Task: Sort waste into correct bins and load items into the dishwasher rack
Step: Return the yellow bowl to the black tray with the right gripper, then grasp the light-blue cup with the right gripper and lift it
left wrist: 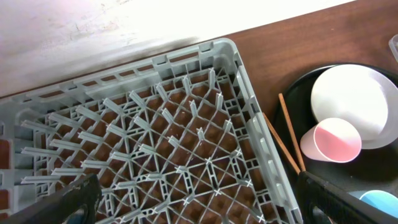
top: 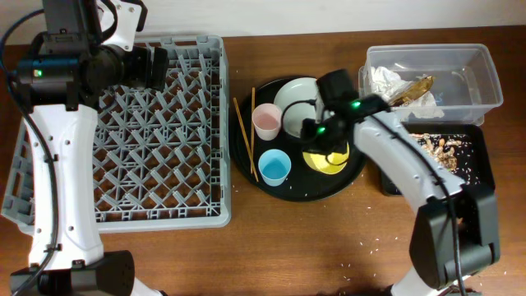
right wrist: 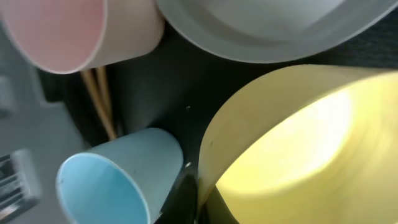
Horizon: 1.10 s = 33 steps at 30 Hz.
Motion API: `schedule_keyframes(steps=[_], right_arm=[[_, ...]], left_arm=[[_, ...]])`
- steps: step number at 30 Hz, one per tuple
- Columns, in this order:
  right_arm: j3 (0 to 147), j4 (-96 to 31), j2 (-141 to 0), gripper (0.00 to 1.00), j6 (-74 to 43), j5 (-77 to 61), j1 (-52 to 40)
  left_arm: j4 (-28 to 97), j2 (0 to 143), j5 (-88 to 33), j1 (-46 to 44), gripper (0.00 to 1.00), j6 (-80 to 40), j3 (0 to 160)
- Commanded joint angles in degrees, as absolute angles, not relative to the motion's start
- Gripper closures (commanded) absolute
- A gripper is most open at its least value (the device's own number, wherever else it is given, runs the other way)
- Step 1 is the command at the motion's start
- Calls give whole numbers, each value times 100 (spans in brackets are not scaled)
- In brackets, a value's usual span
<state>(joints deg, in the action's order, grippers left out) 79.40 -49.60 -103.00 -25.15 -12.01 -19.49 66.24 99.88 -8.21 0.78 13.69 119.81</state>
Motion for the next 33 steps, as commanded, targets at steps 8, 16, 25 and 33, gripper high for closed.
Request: schedule_keyframes(steps=[8,16,25,33], right_arm=[[8016,-5030,-10748,64,-3052,-401,-2248],[8742,-5428,-10709,52,-2814,-1194,-2062],[9249,-5920,-10735,45,-1927,-1752,-2165],[8442,-5848,-10742,50,-1800,-1601,-2482]], left_arm=[[6615,9996,-880,93,1,1291,12114],[6615,9996,-880,93,1,1291,12114],[6615,9996,-880,93,1,1293,12114],[6554,9996,-974,91,1,1291,12114]])
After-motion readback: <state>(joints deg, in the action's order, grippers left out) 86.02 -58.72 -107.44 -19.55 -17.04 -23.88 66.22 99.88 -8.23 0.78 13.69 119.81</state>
